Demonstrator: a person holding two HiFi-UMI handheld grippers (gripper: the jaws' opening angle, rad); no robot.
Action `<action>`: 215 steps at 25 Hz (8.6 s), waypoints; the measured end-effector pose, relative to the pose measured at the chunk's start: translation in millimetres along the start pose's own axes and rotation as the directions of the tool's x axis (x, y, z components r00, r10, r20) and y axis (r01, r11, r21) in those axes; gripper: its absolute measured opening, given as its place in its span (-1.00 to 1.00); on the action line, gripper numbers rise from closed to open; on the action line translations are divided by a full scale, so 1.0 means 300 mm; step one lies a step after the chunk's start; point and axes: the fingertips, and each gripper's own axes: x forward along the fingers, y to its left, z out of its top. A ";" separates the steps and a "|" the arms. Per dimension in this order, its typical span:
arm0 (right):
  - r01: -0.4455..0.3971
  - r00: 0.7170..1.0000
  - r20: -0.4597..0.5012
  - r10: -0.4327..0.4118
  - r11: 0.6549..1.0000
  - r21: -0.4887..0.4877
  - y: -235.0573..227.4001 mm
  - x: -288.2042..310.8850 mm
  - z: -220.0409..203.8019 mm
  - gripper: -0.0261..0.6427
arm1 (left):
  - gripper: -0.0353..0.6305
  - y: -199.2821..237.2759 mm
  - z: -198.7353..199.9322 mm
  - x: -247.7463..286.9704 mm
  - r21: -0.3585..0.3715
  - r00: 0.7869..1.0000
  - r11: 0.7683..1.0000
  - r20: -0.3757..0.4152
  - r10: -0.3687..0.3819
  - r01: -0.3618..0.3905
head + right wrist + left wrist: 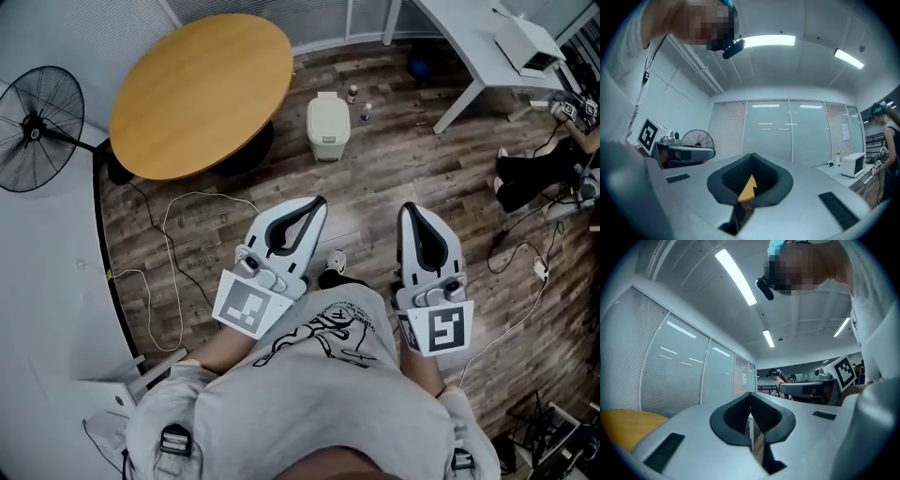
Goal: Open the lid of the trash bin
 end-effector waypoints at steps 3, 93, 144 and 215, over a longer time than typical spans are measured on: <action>-0.025 1.000 -0.006 0.025 1.000 -0.001 -0.076 0.042 -0.010 -0.91 | -0.84 0.018 0.005 0.087 0.012 1.000 1.000 0.006 0.016 -0.016; -0.098 0.970 -0.218 0.104 0.995 0.037 -0.661 1.409 -0.476 -0.91 | -0.84 1.138 -0.413 1.029 -0.049 0.987 0.997 -0.150 0.053 -0.061; -0.127 0.810 -0.559 0.175 0.984 0.123 -0.428 1.326 -1.956 -0.90 | -0.84 1.114 -1.778 0.974 -0.113 0.895 0.991 -0.446 0.010 -0.067; -0.296 0.504 -0.843 0.190 0.954 0.038 -0.270 1.322 -2.756 -0.90 | -0.84 1.115 -2.445 0.952 -0.103 0.789 0.994 -0.613 -0.031 -0.041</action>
